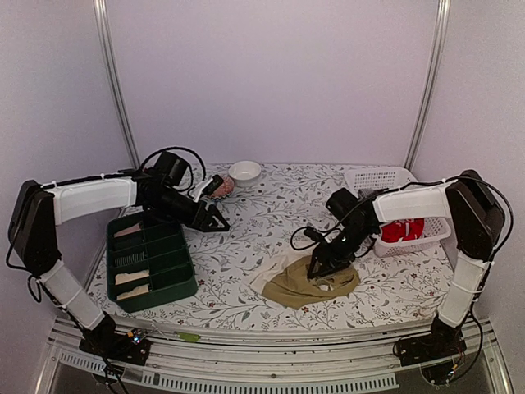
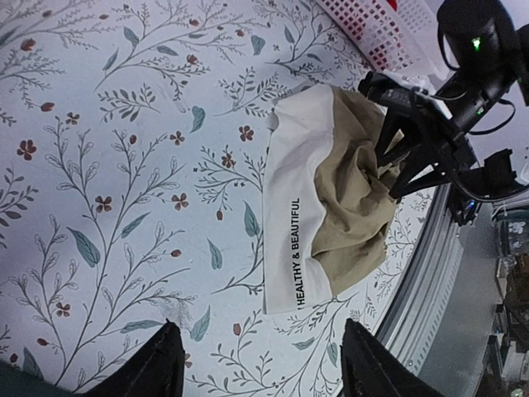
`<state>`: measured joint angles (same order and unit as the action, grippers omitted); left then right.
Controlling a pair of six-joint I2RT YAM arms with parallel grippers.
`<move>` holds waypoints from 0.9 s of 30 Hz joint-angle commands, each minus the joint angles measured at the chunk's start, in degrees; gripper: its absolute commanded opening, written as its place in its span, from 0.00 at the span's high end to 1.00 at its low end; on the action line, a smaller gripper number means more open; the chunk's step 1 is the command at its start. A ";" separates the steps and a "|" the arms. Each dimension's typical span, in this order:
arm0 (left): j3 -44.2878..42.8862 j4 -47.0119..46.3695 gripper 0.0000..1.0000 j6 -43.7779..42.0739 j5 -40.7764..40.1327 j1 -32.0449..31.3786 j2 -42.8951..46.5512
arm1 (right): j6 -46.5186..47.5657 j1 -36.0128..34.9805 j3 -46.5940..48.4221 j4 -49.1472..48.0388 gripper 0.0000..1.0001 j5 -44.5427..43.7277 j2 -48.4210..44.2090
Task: Roll the underwear
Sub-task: Turn over the underwear at the center of the board.
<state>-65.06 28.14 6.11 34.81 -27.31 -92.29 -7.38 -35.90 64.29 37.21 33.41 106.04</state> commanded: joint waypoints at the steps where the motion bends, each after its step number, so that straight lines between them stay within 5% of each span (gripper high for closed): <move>1: 0.63 -1.10 0.36 -0.59 -2.02 -2.84 1.25 | 1.80 1.04 8.49 0.17 0.43 0.57 -3.92; 8: 0.01 -1.51 0.41 -0.24 -4.08 -6.37 -1.22 | 0.39 4.60 20.76 5.76 0.46 -15.27 6.99; 18: 0.19 -2.08 0.42 1.15 -6.39 -7.99 -1.75 | 2.24 4.06 21.26 4.53 0.41 -14.84 14.19; 21: 0.52 -1.97 0.43 0.88 -6.89 -8.02 -1.46 | 3.26 2.90 22.04 4.31 0.55 -13.08 16.06; 25: 0.72 -2.15 0.44 0.64 -8.28 -7.98 -0.61 | 3.47 2.59 25.74 4.14 1.00 -7.40 15.07; 27: 0.87 -2.87 0.46 1.01 -9.15 -7.73 0.16 | 2.93 2.55 28.70 3.92 1.00 -7.97 12.66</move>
<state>-64.79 26.83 6.94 27.64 -34.61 -93.34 -4.51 -32.71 87.53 42.04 22.26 121.16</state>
